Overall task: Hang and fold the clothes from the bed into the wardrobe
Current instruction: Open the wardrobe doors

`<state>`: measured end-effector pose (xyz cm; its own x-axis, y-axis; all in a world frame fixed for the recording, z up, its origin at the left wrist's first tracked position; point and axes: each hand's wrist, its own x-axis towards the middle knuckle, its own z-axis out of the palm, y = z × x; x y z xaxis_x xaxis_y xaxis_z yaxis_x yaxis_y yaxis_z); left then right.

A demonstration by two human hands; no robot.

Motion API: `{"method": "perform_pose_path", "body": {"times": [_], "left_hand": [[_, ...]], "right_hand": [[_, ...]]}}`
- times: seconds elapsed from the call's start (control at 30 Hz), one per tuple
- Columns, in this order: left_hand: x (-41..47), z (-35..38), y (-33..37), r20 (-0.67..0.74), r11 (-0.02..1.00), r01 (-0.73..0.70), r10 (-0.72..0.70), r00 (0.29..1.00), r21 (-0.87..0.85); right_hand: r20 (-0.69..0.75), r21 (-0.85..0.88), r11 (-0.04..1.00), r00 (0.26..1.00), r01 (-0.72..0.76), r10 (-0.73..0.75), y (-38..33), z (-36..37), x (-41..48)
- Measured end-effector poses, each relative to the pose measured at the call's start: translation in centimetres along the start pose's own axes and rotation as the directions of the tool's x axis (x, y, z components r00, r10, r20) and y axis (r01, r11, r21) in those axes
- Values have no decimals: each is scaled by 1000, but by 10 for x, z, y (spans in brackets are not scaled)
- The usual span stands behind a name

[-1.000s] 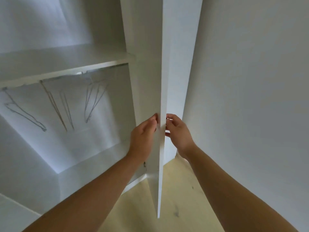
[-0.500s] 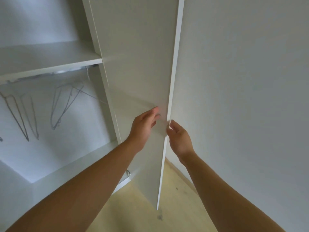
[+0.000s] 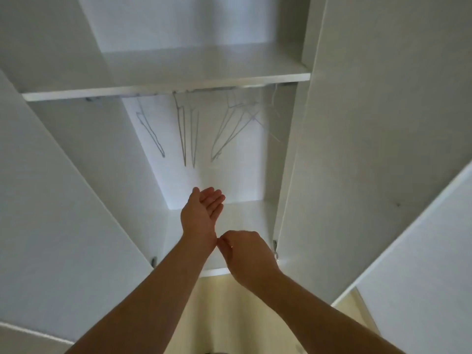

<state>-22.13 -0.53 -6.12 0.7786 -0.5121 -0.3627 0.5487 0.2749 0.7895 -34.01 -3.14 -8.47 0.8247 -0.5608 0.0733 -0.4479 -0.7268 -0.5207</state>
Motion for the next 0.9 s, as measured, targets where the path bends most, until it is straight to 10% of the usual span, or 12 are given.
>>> {"method": "perform_pose_path", "body": {"times": [0.3, 0.9], "left_hand": [[122, -88, 83, -225, 963, -112, 55, 973, -245], [420, -120, 229, -234, 881, 20, -148, 961, -473]], "right_hand": [[124, -121, 977, 979, 178, -163, -80, 71, 148], [44, 87, 952, 956, -294, 292, -112, 155, 523]]}}
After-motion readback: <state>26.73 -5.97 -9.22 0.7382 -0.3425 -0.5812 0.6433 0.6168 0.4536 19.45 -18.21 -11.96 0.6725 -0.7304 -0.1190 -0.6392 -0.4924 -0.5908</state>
